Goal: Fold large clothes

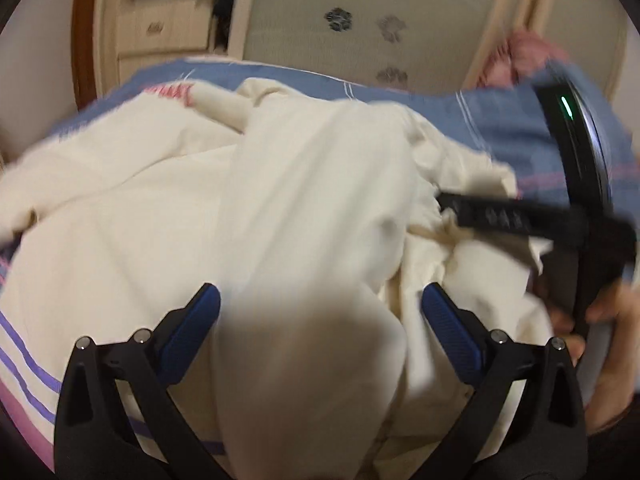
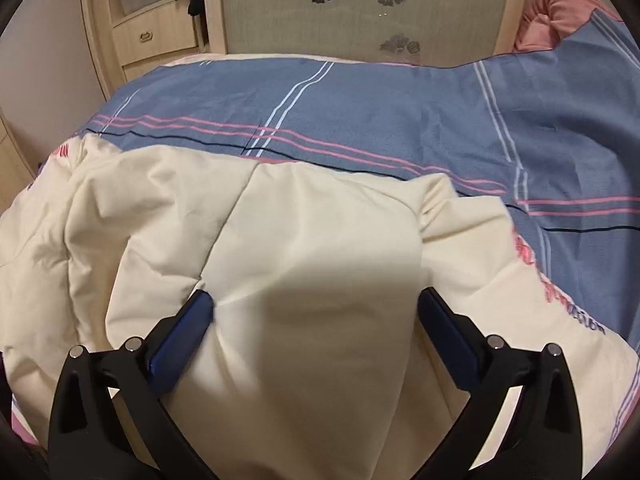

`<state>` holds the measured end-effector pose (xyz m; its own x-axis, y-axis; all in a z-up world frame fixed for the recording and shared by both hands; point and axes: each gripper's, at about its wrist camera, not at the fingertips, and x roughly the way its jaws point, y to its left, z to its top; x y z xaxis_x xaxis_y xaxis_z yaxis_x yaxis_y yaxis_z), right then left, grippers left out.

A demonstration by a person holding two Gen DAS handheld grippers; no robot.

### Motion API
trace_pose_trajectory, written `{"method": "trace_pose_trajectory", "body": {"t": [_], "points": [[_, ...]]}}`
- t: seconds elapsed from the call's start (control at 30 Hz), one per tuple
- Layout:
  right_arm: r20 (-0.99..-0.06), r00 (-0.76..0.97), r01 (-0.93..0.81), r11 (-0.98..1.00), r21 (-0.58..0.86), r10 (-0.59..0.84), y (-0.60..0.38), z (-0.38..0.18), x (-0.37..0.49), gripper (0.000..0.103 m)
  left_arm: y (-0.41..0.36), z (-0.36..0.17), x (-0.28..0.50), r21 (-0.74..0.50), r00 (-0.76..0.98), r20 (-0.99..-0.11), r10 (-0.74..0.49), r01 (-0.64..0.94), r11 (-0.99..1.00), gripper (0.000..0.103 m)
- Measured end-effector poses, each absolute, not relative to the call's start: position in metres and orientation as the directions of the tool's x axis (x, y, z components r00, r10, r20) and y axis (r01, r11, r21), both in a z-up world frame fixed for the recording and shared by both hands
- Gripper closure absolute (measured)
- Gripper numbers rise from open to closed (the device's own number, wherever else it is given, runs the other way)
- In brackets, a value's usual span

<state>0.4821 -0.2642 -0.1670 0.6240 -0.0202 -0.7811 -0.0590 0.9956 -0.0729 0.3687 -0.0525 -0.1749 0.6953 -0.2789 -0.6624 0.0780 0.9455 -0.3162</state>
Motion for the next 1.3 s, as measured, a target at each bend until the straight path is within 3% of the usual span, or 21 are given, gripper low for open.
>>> {"method": "trace_pose_trajectory", "body": {"t": [0.1,0.23,0.3,0.4,0.47,0.57,0.63,0.7,0.9,0.97,1.1,1.2,1.3], "points": [[-0.702,0.691,0.028,0.978,-0.209,-0.17,-0.257,-0.147,0.452,0.001,-0.003,-0.153,0.362,-0.476,0.739,-0.58,-0.342,0.034,0.879,0.002],[-0.57,0.772,0.164,0.954,-0.252,-0.283,-0.249,-0.136,0.397,0.001,0.077,-0.124,0.337,-0.405,0.835,-0.538,-0.112,-0.14,0.904,0.002],[-0.556,0.794,0.191,0.969,-0.155,-0.245,-0.251,-0.145,0.372,0.001,0.112,-0.125,0.328,-0.363,0.842,-0.539,0.014,-0.247,0.899,0.002],[-0.57,0.817,0.12,0.992,0.026,-0.084,-0.257,-0.168,0.357,0.001,0.171,-0.144,0.322,-0.339,0.773,-0.618,0.141,-0.424,0.84,0.002],[-0.624,0.78,0.086,0.995,0.041,-0.042,-0.258,-0.176,0.372,0.001,0.215,-0.161,0.308,-0.389,0.734,-0.657,0.171,-0.524,0.758,0.002],[-0.633,0.771,0.056,0.981,0.186,0.076,-0.281,-0.187,0.375,0.001,0.285,-0.187,0.288,-0.548,0.735,-0.67,0.107,-0.587,0.596,0.002],[-0.64,0.758,0.063,0.961,0.268,0.128,-0.293,-0.19,0.379,0.001,0.326,-0.21,0.277,-0.684,0.78,-0.626,0.016,-0.558,0.47,0.002],[-0.634,0.762,0.078,0.954,0.291,0.131,-0.295,-0.189,0.381,0.001,0.349,-0.223,0.272,-0.719,0.795,-0.607,-0.001,-0.549,0.426,0.002],[-0.639,0.763,0.054,0.976,0.209,0.095,-0.271,-0.187,0.378,0.001,0.336,-0.225,0.301,-0.651,0.801,-0.578,0.158,-0.569,0.502,0.002],[-0.637,0.766,0.045,0.981,0.189,0.087,-0.269,-0.187,0.377,0.001,0.338,-0.223,0.31,-0.683,0.848,-0.496,0.189,-0.515,0.518,0.002],[-0.642,0.761,0.043,0.98,0.197,0.095,-0.272,-0.189,0.378,0.001,0.358,-0.229,0.305,-0.862,0.957,-0.273,0.092,-0.286,0.417,0.002],[-0.654,0.749,0.045,0.978,0.202,0.101,-0.272,-0.192,0.381,0.001,0.365,-0.239,0.3,-0.936,0.984,-0.18,-0.007,-0.169,0.309,0.002],[-0.659,0.745,0.047,0.979,0.2,0.099,-0.272,-0.193,0.381,0.001,0.365,-0.245,0.314,-0.945,0.974,-0.207,-0.093,-0.174,0.277,0.002]]}}
